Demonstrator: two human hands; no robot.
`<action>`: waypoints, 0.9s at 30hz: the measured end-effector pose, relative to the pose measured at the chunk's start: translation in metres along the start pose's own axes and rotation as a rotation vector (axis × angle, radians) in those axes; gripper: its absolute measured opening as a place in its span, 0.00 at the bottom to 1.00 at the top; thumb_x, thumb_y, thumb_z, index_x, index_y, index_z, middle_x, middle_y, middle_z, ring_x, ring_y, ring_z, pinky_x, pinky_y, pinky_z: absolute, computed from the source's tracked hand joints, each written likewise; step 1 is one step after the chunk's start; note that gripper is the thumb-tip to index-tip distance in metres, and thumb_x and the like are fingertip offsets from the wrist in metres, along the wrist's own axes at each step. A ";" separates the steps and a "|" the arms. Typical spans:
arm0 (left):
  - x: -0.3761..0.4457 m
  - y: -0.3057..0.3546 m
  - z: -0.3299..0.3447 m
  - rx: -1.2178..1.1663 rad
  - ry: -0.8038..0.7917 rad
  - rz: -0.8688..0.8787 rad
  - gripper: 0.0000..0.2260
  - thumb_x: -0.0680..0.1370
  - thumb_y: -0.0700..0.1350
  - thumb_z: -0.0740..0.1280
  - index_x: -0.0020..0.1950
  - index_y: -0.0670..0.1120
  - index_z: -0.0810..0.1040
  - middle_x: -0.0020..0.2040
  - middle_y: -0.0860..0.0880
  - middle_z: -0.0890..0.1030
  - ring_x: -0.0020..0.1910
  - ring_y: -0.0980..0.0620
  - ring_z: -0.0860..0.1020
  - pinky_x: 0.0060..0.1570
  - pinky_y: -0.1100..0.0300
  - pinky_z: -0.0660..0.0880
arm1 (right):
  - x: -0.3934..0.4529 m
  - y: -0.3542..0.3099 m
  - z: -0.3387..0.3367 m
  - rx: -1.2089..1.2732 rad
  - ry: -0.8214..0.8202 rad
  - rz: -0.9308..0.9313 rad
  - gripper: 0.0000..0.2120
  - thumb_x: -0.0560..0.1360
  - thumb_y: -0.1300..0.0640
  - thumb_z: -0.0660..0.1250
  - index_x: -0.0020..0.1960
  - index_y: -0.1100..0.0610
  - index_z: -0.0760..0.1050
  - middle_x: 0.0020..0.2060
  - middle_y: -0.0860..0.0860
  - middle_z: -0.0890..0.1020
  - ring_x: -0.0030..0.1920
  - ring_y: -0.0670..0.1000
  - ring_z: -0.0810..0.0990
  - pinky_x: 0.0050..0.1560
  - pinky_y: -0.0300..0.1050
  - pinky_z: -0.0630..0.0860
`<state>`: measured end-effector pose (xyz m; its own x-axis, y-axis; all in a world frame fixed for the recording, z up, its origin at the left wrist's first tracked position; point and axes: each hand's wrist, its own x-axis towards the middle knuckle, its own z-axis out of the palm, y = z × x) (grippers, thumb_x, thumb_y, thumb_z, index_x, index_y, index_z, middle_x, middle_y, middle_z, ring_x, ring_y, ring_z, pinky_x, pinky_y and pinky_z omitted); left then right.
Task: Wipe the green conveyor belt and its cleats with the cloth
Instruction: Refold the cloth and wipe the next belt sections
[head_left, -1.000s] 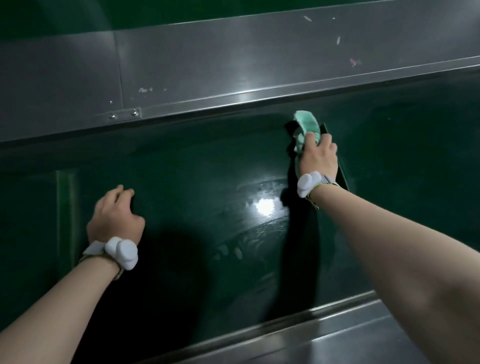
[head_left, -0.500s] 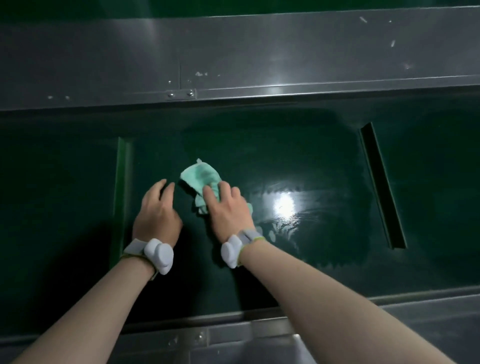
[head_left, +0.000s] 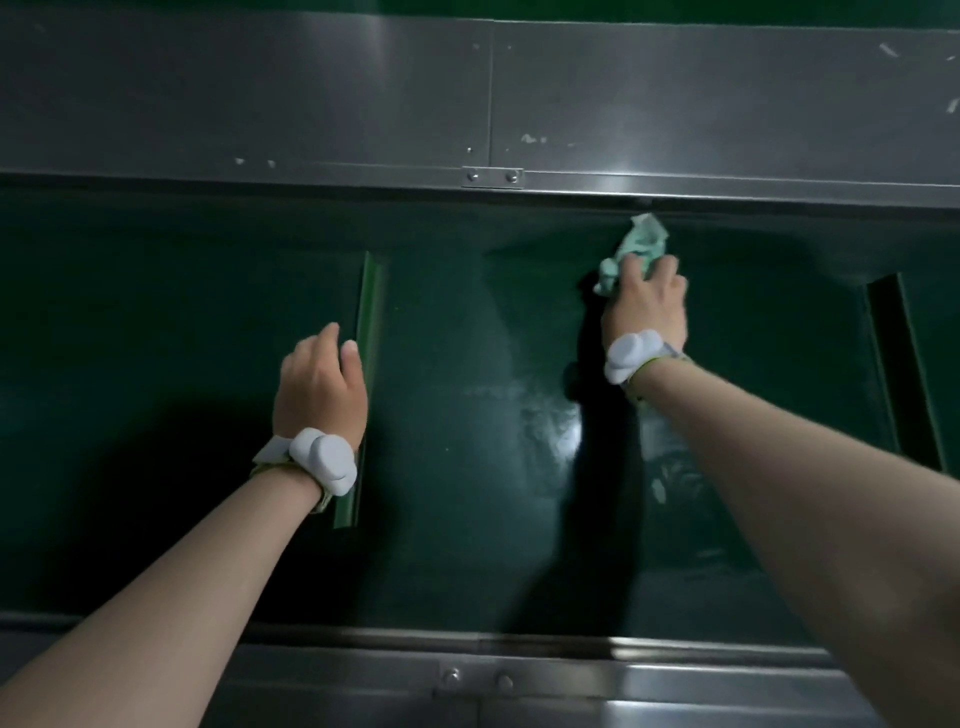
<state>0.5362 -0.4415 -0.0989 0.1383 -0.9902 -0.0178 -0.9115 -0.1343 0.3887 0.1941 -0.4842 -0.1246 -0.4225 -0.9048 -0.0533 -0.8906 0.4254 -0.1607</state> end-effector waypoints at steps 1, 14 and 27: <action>0.002 -0.005 0.001 0.012 -0.005 0.036 0.17 0.86 0.46 0.57 0.67 0.39 0.78 0.58 0.38 0.82 0.57 0.35 0.77 0.51 0.43 0.74 | -0.014 -0.026 0.006 0.003 0.005 -0.080 0.20 0.77 0.64 0.61 0.68 0.55 0.70 0.64 0.63 0.69 0.59 0.66 0.71 0.50 0.56 0.75; 0.014 -0.021 -0.006 0.134 -0.008 0.227 0.08 0.76 0.38 0.64 0.49 0.38 0.83 0.31 0.41 0.78 0.32 0.39 0.76 0.34 0.51 0.71 | -0.088 -0.124 0.030 0.056 -0.126 -0.829 0.25 0.75 0.59 0.63 0.71 0.56 0.72 0.57 0.61 0.75 0.48 0.63 0.74 0.41 0.57 0.78; 0.019 -0.023 -0.012 0.057 0.003 0.160 0.10 0.77 0.40 0.62 0.43 0.40 0.83 0.31 0.40 0.78 0.30 0.39 0.74 0.30 0.54 0.67 | -0.135 -0.176 0.031 0.146 -0.195 -0.665 0.26 0.72 0.61 0.70 0.69 0.57 0.73 0.59 0.60 0.75 0.49 0.62 0.74 0.43 0.54 0.77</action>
<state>0.5647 -0.4568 -0.0977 -0.0095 -0.9990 0.0425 -0.9424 0.0232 0.3338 0.4132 -0.4371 -0.1200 0.2532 -0.9648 -0.0713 -0.9119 -0.2134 -0.3507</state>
